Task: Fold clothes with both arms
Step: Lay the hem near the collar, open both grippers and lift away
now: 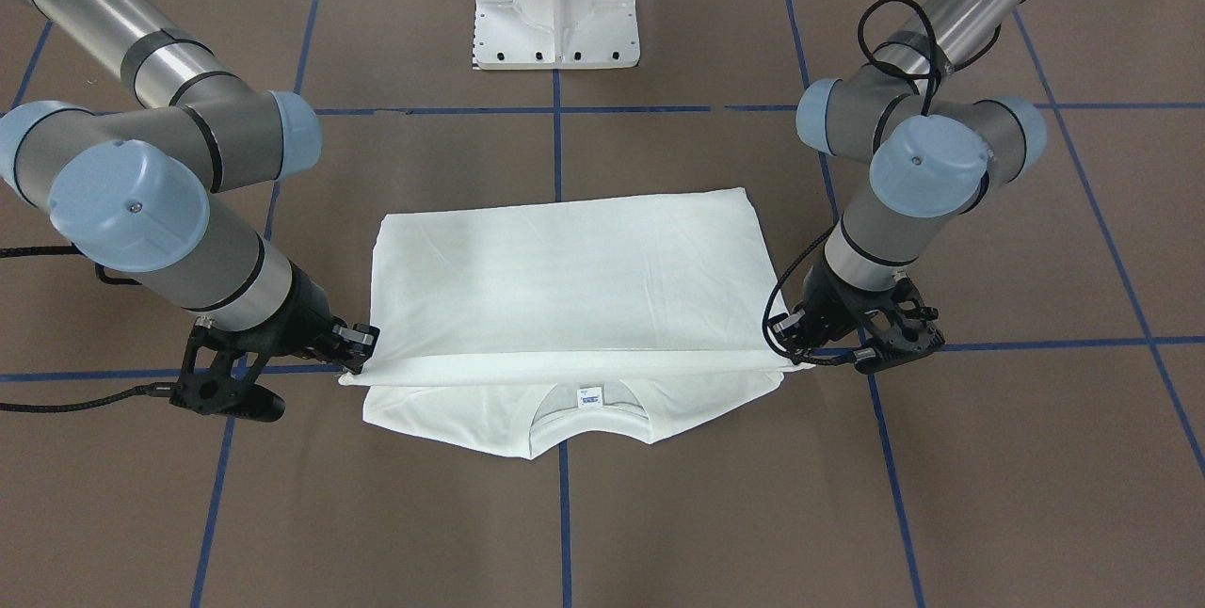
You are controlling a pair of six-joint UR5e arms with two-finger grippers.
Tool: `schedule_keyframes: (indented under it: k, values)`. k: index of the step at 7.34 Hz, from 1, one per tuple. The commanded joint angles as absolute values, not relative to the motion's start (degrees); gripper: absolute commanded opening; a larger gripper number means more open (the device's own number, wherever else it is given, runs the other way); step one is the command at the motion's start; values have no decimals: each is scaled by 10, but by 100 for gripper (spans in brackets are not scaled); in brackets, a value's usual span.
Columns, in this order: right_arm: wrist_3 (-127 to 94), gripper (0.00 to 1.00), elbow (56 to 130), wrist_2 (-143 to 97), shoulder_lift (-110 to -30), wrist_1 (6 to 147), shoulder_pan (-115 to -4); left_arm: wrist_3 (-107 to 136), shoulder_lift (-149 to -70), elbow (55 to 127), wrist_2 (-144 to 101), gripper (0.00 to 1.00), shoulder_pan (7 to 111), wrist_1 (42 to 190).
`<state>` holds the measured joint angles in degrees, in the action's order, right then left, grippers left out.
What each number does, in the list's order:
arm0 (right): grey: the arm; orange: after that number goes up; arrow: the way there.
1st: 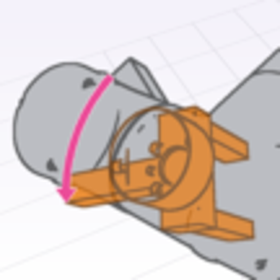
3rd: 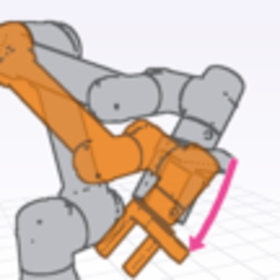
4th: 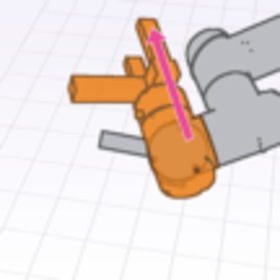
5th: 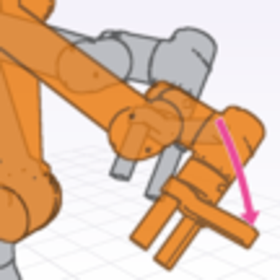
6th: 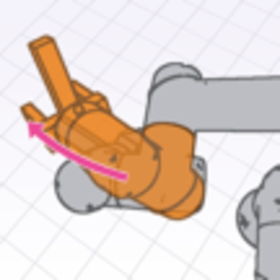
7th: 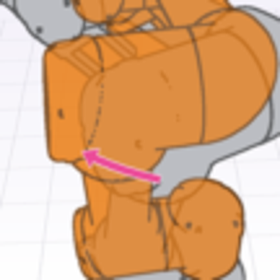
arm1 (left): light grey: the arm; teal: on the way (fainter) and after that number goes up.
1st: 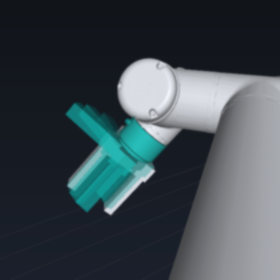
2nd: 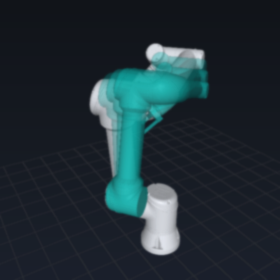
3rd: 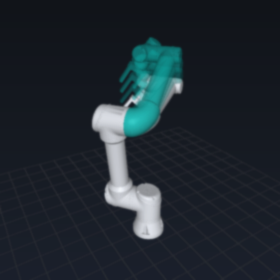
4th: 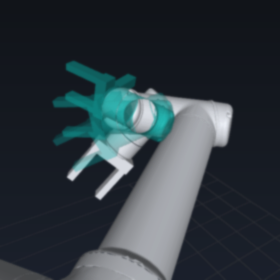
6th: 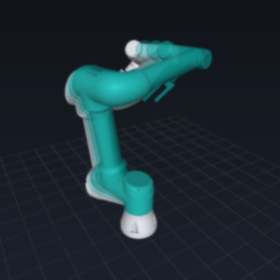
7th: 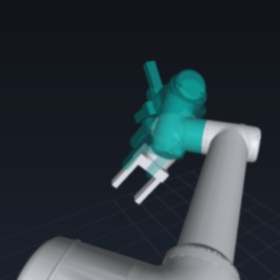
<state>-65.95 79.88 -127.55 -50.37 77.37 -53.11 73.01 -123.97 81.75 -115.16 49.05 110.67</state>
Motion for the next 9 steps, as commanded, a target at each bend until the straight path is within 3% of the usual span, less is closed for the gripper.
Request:
schedule_keyframes:
  k: [1, 2, 3, 4, 5, 9]
  values:
    - [-665, 0, 773, -1267, -502, 712, -531, 731, -1242, 818, -1151, 0, 490, 1107]
    - [-668, 0, 766, -1267, -500, 692, -530, 731, -1244, 819, -1151, 0, 490, 1107]
    - [-668, 0, 766, -1267, -501, 692, -530, 731, -1244, 820, -1151, 11, 490, 1107]
    - [-667, 74, 759, -1266, -501, 691, -530, 732, -1243, 819, -1151, 58, 490, 1107]
    - [-667, 100, 757, -1266, -501, 691, -527, 732, -1245, 819, -1151, 99, 490, 1107]
    - [-678, 100, 773, -1267, -514, 689, -513, 733, -1244, 820, -1150, 99, 490, 1104]
